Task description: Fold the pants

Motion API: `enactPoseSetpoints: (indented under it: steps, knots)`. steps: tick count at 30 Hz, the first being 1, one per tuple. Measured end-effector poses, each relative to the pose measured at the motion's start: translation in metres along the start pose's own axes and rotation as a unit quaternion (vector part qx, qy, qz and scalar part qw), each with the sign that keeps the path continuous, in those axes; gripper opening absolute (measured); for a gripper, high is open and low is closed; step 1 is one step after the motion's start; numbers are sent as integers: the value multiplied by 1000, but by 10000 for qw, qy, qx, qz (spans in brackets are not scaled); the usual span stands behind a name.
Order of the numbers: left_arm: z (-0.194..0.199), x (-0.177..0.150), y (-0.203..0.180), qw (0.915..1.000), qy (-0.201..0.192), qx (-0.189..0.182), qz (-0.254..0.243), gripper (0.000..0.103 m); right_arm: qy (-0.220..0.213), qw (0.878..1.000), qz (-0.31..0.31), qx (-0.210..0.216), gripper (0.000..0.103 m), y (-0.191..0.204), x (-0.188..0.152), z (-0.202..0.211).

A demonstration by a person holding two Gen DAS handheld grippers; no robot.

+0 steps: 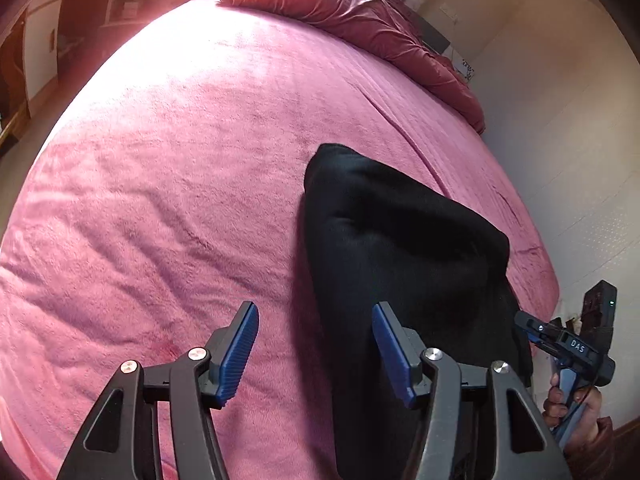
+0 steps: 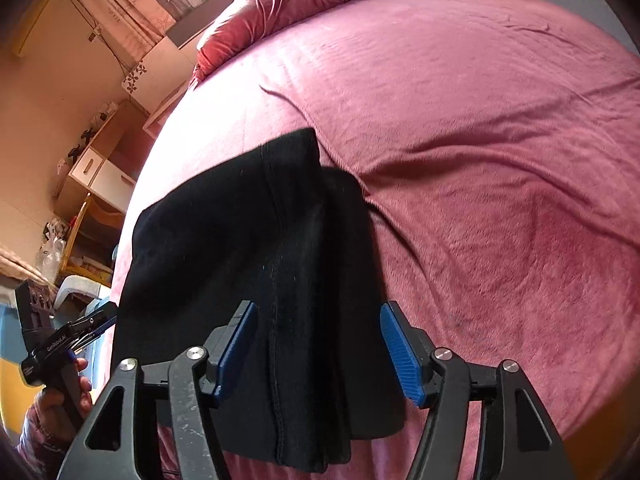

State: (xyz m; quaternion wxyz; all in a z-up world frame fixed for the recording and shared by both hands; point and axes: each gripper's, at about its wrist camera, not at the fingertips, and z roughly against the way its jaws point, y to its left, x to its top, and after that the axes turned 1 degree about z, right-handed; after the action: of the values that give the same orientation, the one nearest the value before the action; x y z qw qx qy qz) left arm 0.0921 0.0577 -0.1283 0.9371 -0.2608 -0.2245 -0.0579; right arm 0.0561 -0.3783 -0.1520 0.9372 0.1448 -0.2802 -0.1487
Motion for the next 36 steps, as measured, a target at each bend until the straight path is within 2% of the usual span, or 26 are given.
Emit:
enactPoseSetpoints:
  steps: [3,10,14,18,20,23,26,32,36]
  knots:
    - [-5,-9,-3,9992,172,-370,12,70,148,9999,14,34,72,-3,-7,-11]
    - [-31,-9,-20,9956,487,-789,-146,71,463,9970,-30,620,76,-13,0,-37]
    - [-50,-3,-24,9935,735,-869,-71,71,666,9934,28,935,78,-15,7,-58]
    - [-66,-1,-25,9902,960,-998,169,67,674,9934,284,883,73,-6,8,-67]
    - [-72,-2,-27,9889,1022,-1060,213,62,663,9934,290,895,63,-3,6,-66]
    - [-67,-2,-32,9889,937,-1146,130,53,616,9938,354,850,51,3,3,-55]
    - [-53,-3,-42,9902,768,-1159,-108,48,540,9943,548,739,47,23,5,-43]
    - [-12,8,-42,9917,310,-1217,-272,47,395,9904,886,981,46,63,19,-31]
    - [9,28,-35,9937,8,-1052,-373,47,295,9877,1033,1135,46,94,41,-45]
